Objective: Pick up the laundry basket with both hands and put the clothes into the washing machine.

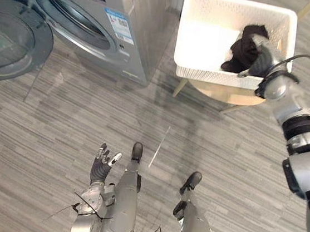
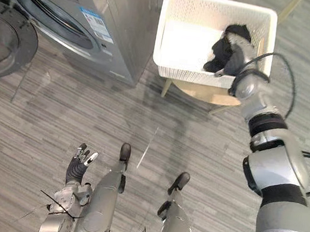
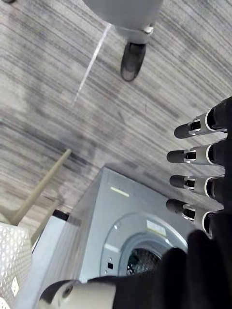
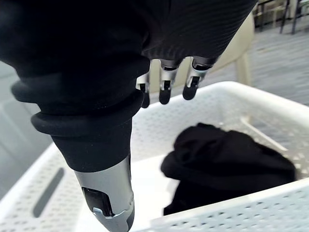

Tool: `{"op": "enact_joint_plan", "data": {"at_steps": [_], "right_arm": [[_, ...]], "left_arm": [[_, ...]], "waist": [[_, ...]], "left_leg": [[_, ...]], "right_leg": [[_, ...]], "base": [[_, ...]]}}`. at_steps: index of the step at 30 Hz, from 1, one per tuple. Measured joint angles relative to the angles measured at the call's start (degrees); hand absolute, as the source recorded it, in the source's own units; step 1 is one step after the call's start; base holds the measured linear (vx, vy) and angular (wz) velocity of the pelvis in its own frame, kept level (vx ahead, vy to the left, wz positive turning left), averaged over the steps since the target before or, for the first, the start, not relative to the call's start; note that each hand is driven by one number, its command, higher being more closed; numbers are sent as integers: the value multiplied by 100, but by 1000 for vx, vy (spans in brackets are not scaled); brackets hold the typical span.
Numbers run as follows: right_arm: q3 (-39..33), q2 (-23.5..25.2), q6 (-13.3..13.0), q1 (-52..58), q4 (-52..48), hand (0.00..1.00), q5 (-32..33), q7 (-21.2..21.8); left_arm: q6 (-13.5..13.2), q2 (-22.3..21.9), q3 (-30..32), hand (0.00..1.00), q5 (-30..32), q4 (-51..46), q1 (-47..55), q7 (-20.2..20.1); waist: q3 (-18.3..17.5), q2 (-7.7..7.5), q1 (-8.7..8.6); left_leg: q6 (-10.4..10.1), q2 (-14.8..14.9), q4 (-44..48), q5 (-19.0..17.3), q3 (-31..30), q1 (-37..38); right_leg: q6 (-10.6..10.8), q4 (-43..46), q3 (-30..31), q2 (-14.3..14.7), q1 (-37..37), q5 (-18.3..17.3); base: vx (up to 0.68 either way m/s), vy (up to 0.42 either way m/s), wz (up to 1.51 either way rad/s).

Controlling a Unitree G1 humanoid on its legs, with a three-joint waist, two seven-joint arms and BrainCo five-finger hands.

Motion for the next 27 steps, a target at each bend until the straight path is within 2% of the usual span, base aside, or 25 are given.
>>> {"op": "enact_joint_plan", "data": {"at_steps": [6,9,13,18,22,27], "right_arm": [[282,-276,11,-385,180,0,24,62],[517,-453,-1,-606,179,0,234,169],[891,-643,-49,-884,164,0,376,396],[1392,-761,-69,-1126,169,0,455,404],[1801,-871,-66,-1256,217,0,454,454],[2147,-1205,-144,-1458,178,0,448,617]], "left_arm": [[-2,24,-89,0,-162,-146,-144,-4],[-1,30,-242,0,-211,-238,-186,-10],[-26,54,-368,0,-376,-243,-353,-49],[-42,71,-517,0,-380,-237,-369,-147],[-40,70,-671,0,-470,-242,-368,-262],[-39,62,-715,0,-831,-497,-371,-358]], "waist": [[244,-11,-1],[302,-1,12],[314,12,10],[338,48,29],[420,186,47],[429,216,33]], "left_leg": [[3,-4,-7,2,16,-170],[24,-14,-71,44,20,-299],[22,-43,-419,277,4,-324],[-7,-47,-857,558,-18,-335],[-33,-47,-1280,846,-121,-338],[-48,-50,-1337,916,-162,-539]], "right_leg": [[-24,-53,37,2,-183,71],[-86,-54,35,3,-347,119],[-103,-59,-8,4,-503,139],[-105,-79,-65,47,-682,137],[-105,-185,-139,106,-746,136],[-105,-202,-256,110,-901,137]], "base": [[26,-1,-3],[0,0,0],[-1,10,4],[-6,2,1],[-20,18,11],[12,50,7]]}}
